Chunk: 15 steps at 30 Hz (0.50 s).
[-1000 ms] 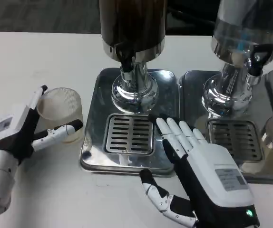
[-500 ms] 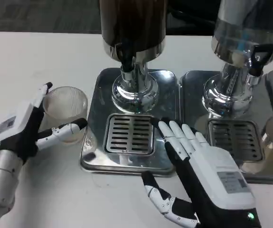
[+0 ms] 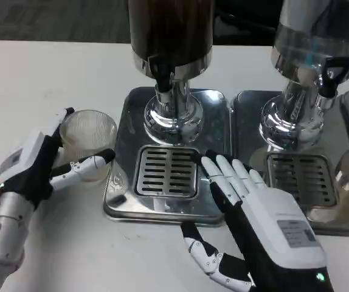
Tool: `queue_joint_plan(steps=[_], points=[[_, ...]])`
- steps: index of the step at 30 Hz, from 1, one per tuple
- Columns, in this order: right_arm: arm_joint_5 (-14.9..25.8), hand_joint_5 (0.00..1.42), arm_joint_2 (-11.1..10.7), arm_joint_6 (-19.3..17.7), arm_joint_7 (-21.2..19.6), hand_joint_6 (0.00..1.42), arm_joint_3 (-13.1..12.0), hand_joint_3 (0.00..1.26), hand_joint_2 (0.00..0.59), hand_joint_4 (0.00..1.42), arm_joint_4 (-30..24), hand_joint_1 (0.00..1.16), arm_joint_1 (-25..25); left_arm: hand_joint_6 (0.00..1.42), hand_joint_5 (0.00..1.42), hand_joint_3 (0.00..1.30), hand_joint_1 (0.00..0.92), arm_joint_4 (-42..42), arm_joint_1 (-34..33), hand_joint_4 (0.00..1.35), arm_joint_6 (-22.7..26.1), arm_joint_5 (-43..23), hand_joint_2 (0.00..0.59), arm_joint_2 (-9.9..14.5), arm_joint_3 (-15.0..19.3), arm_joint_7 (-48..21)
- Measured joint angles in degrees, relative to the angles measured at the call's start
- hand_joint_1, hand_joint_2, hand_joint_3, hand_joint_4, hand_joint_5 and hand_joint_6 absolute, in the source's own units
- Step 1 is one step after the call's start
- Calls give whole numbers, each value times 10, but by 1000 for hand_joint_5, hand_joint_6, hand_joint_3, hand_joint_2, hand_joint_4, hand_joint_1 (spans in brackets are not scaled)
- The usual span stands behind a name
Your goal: Grasp the cup under the faucet to collect the drink, then remove the cup.
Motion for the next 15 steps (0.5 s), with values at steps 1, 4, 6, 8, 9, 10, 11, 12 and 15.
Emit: queue_joint_plan(steps=[1,4,6,8,9,10,11,12,15], points=[[0,0,0,0,0,0,0,65,466,0,0,457,0,341,328,123,215,0,0,91,-1,-5,96,0,0,-4],[0,0,0,0,0,0,0,77,466,0,0,458,0,378,355,154,243,0,0,120,-5,-11,101,-2,0,-8],[0,0,0,0,0,0,0,82,466,0,0,458,-1,409,381,179,239,0,0,155,-9,-12,93,-2,2,-11],[0,0,0,1,1,0,0,87,466,0,-1,459,-1,434,410,197,237,0,0,175,-10,-18,93,-4,5,-17],[0,0,0,1,2,0,0,88,466,0,-1,459,-1,451,432,212,239,0,0,197,-12,-24,96,-5,8,-20],[0,0,0,1,2,0,0,89,467,0,-2,460,-1,483,464,235,246,0,0,224,-14,-30,95,-6,11,-23],[0,0,0,2,2,0,0,91,468,0,-2,461,-1,515,484,253,250,0,1,255,-15,-31,95,-6,12,-25],[0,0,0,2,3,0,0,92,469,0,-2,461,-1,537,500,264,254,0,1,273,-17,-32,95,-7,14,-27],[0,0,0,3,5,0,0,93,472,0,-2,464,-1,678,589,314,260,0,2,333,-21,-36,104,-10,20,-34]])
